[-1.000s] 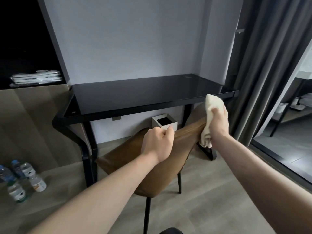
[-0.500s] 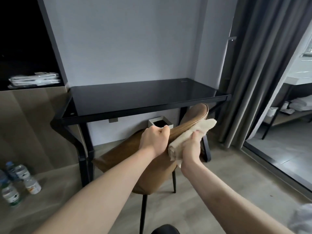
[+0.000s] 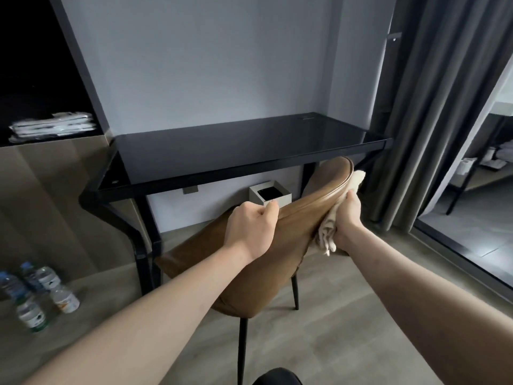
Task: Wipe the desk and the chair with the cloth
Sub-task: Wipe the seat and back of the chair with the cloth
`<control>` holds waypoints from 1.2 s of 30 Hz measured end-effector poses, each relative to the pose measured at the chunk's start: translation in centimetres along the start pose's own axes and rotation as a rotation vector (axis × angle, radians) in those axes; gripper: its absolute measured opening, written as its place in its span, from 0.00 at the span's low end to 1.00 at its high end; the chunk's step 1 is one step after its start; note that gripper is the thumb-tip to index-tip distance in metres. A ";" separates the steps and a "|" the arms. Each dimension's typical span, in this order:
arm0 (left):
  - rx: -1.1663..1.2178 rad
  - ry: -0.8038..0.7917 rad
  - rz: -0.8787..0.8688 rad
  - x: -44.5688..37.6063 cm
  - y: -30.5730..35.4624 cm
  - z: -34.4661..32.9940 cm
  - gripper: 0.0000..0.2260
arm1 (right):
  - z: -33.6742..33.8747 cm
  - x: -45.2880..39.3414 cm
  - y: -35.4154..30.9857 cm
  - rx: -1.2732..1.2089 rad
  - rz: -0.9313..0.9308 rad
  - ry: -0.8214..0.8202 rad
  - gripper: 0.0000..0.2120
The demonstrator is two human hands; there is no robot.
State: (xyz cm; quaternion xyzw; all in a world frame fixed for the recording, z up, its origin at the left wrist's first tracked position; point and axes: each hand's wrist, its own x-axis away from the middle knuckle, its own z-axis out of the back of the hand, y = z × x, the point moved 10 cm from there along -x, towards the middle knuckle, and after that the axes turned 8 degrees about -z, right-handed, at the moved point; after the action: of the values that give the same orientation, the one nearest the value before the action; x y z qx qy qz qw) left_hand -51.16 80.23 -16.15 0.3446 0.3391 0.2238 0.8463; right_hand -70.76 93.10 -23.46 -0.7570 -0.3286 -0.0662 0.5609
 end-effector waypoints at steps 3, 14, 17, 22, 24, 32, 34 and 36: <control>-0.010 0.007 -0.008 -0.1 -0.1 -0.1 0.32 | -0.5 -1.5 -0.3 0.009 0.023 -0.011 0.27; -0.010 0.006 0.072 -0.1 0.1 0.4 0.28 | -0.3 3.8 4.3 0.038 0.123 0.053 0.31; 0.009 -0.004 0.101 0.4 0.1 0.6 0.27 | -1.2 7.3 3.1 0.212 0.414 0.029 0.43; 0.034 -0.028 0.103 1.2 0.1 0.8 0.27 | -2.3 10.8 1.0 0.343 0.639 0.062 0.32; 0.040 -0.037 0.109 1.4 -0.1 0.8 0.27 | -2.3 10.9 1.0 0.349 0.662 0.096 0.31; 0.018 -0.014 0.049 0.7 -0.1 0.6 0.32 | -0.6 3.9 -1.8 0.049 0.511 0.116 0.34; 0.035 -0.026 0.029 0.5 0.0 0.2 0.30 | -0.3 0.7 -2.0 -0.022 0.295 0.072 0.31; 0.039 -0.026 0.019 0.3 0.1 0.2 0.26 | -0.4 -1.2 -2.2 -0.029 0.121 0.019 0.26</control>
State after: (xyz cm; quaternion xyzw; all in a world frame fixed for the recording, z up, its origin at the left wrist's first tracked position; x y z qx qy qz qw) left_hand -50.82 80.42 -16.17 0.3672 0.3290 0.2209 0.8415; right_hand -72.83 92.56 -22.09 -0.7830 -0.2757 -0.0440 0.5559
